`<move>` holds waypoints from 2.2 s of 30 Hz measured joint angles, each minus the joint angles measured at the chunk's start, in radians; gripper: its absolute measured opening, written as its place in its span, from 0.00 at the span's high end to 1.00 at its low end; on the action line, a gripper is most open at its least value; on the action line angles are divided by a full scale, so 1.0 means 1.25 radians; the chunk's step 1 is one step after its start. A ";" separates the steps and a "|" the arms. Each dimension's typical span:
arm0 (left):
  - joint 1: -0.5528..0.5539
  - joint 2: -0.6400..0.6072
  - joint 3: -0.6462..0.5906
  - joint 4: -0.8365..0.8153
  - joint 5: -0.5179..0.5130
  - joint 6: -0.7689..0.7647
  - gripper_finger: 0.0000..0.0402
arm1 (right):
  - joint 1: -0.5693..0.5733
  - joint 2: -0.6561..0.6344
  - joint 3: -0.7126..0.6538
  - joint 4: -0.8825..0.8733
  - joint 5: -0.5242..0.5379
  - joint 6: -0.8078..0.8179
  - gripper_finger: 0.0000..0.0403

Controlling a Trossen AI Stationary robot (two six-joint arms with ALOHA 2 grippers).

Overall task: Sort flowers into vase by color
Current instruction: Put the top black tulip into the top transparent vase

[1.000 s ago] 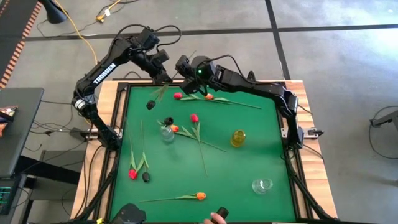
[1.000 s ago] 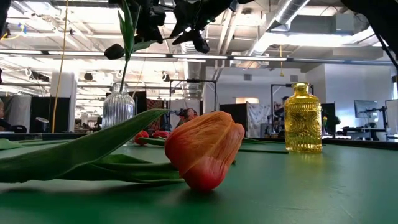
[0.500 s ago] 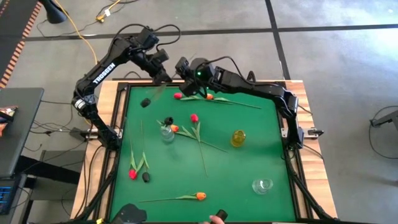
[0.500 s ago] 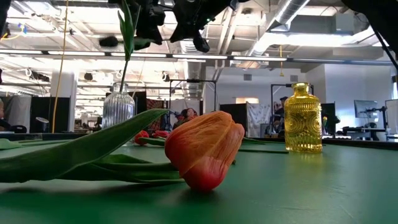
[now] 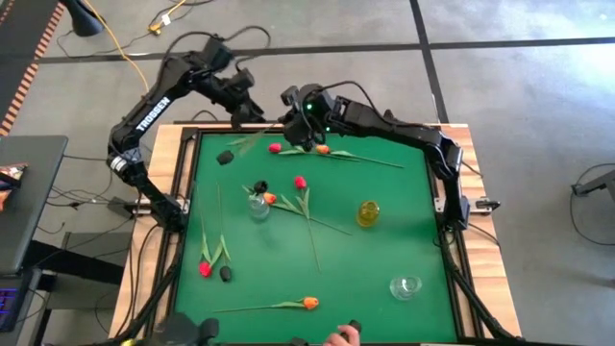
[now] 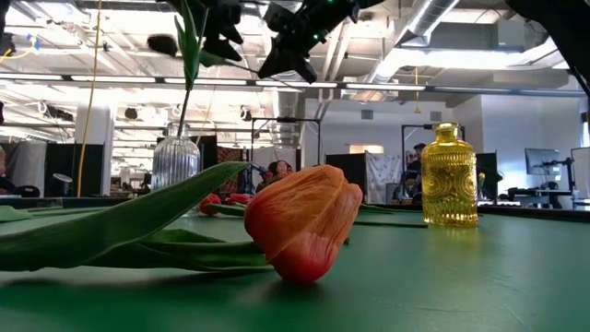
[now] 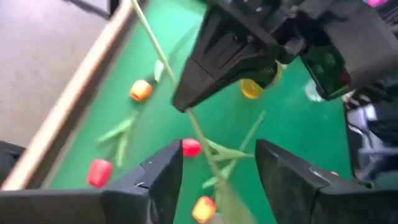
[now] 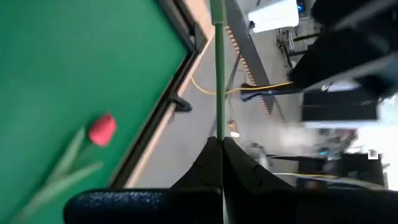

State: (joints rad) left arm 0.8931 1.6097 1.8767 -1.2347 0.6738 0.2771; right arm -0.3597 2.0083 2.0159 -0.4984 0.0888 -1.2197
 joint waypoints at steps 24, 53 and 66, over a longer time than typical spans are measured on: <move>0.142 -0.315 -0.257 0.299 0.094 -0.049 0.48 | -0.121 -0.156 -0.068 -0.035 -0.666 0.512 0.96; 0.127 -0.503 -0.761 0.730 0.128 -0.330 0.48 | 0.095 -0.195 -0.797 1.333 -0.362 1.163 0.95; 0.103 -0.503 -0.761 0.724 0.125 -0.334 0.48 | 0.197 -0.187 -0.822 1.414 -0.488 1.004 0.95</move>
State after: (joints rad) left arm 1.0212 0.9806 0.9257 -0.3302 0.8295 -0.1402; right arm -0.1135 1.7741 0.9890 1.2697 -0.5217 0.0352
